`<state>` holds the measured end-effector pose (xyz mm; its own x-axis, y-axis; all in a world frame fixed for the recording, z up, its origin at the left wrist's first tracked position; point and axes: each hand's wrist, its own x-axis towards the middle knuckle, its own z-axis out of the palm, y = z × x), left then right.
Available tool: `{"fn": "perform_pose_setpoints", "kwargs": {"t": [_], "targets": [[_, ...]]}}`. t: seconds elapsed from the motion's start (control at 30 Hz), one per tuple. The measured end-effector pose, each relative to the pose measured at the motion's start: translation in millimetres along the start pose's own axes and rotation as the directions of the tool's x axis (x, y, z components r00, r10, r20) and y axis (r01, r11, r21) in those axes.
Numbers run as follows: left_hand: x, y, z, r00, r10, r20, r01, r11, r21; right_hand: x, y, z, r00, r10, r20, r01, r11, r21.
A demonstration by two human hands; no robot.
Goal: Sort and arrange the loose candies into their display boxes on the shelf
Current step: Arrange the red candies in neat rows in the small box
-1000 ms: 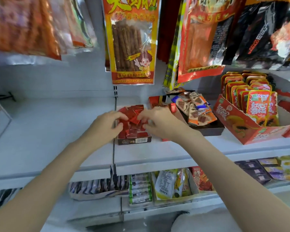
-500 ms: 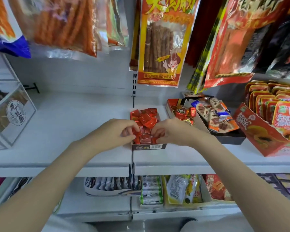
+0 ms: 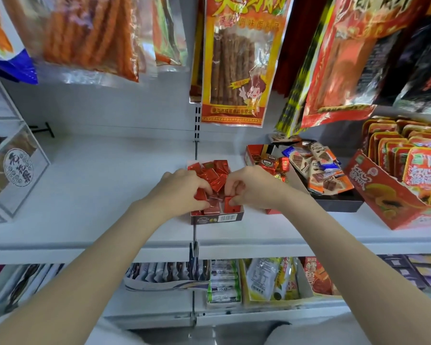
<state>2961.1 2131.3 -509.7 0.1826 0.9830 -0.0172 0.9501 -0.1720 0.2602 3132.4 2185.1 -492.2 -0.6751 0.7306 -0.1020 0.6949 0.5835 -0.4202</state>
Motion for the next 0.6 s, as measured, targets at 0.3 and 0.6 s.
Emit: {"fn": "perform_pose_setpoints", "kwargs": {"t": [0.3,0.6], "targets": [[-5.2,1.5,1.6,1.000,0.006,-0.019,-0.006,1.000,0.002,-1.9,0.0,0.7,0.998,-0.045,-0.037,0.041,0.995,-0.094],[0.0,6.0,5.3,1.000,-0.009,0.004,0.009,1.000,-0.016,-5.0,-0.7,2.9,0.997,-0.076,0.012,0.077,0.982,-0.173]]}}
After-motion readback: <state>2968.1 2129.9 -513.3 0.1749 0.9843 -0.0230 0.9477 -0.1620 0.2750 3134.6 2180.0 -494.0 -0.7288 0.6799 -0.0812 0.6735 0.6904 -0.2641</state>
